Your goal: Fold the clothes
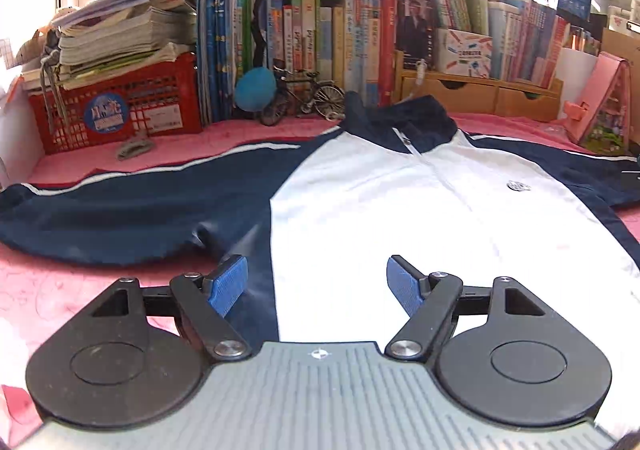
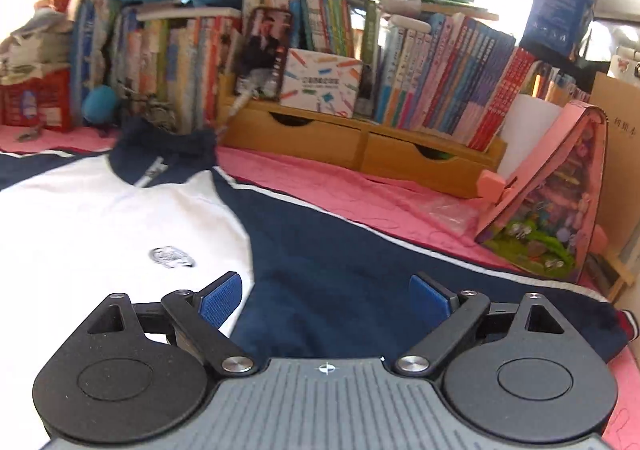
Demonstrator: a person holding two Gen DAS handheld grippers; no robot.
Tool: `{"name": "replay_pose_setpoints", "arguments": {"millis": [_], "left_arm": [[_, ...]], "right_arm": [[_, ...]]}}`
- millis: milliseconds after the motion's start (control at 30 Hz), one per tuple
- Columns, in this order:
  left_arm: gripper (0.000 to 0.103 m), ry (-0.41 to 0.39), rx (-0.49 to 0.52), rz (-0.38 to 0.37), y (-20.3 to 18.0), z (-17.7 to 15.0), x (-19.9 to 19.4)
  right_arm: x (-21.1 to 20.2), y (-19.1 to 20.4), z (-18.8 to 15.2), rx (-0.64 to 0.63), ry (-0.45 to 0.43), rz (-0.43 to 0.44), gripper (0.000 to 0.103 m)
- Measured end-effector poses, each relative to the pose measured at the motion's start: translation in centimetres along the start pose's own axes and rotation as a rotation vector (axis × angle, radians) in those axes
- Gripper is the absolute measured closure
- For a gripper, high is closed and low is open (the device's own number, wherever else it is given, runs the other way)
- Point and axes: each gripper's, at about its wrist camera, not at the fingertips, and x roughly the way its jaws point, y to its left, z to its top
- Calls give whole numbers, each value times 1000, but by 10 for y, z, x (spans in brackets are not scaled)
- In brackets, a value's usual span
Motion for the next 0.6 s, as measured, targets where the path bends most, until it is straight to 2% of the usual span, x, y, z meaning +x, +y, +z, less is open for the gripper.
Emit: {"name": "replay_pose_setpoints", "arguments": {"millis": [67,200,233,367,433,600], "left_arm": [[24,17,-9,-38,-10,-14,-8],[23,81,1,2,-27,-40,-4],[23,95,3,18,-29,-44,-2],[23,100,31,43,-36,-40,-1],[23,113,19,50,-36,-39,1],[22,123,-20,51,-34,-39,5]], "right_arm": [[-28,20,-14,-14,-20,104,9],[-71,75,-49,-102,-53,238,9],[-75,89,-56,-134,-32,248,9],[-66,132,-69,-195,102,224,9],[-59,133,-64,-131,157,208,8],[-47,128,-56,-56,229,149,7]]}}
